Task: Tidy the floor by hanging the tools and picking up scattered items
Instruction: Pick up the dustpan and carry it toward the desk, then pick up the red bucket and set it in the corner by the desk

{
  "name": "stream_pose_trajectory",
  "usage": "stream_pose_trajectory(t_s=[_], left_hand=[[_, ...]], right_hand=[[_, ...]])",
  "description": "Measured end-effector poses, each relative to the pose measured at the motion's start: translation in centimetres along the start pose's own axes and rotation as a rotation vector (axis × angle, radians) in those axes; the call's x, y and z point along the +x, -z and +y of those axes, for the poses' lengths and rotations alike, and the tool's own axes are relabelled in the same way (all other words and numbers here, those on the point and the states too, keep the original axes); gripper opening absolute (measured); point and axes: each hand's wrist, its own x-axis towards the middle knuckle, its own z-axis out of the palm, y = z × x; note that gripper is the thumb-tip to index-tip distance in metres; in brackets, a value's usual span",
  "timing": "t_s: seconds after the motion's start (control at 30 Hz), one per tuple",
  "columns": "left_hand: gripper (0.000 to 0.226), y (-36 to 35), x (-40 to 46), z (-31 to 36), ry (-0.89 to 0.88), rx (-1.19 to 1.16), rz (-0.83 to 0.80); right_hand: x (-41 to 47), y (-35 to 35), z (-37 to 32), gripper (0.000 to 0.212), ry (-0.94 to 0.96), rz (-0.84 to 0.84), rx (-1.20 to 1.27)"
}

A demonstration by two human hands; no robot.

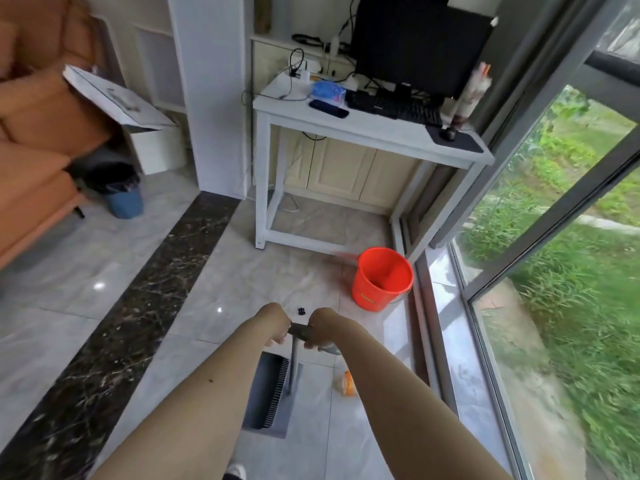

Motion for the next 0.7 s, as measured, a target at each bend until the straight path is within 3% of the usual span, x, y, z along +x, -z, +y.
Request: stream_pose_trajectory(t_s=[0.23, 0.47, 0.7], left_hand=[[0.029, 2.0, 7.2, 4.7, 0.104, 0.118, -0.058], [0.022, 0.6, 10.8, 11.7, -0.015, 0.183, -0.114], [0.022, -2.0, 15.0, 21.1, -0.148, 0.343, -0.251]], right_hand=[[4.2, 3.6, 0.8, 0.039, -0.066, 0.004, 0.107], [7.2, 6.4, 5.8, 0.037, -0.223, 0.023, 0.294], [11.8, 11.3, 14.1, 0.034, -0.292, -0.042, 0.277]])
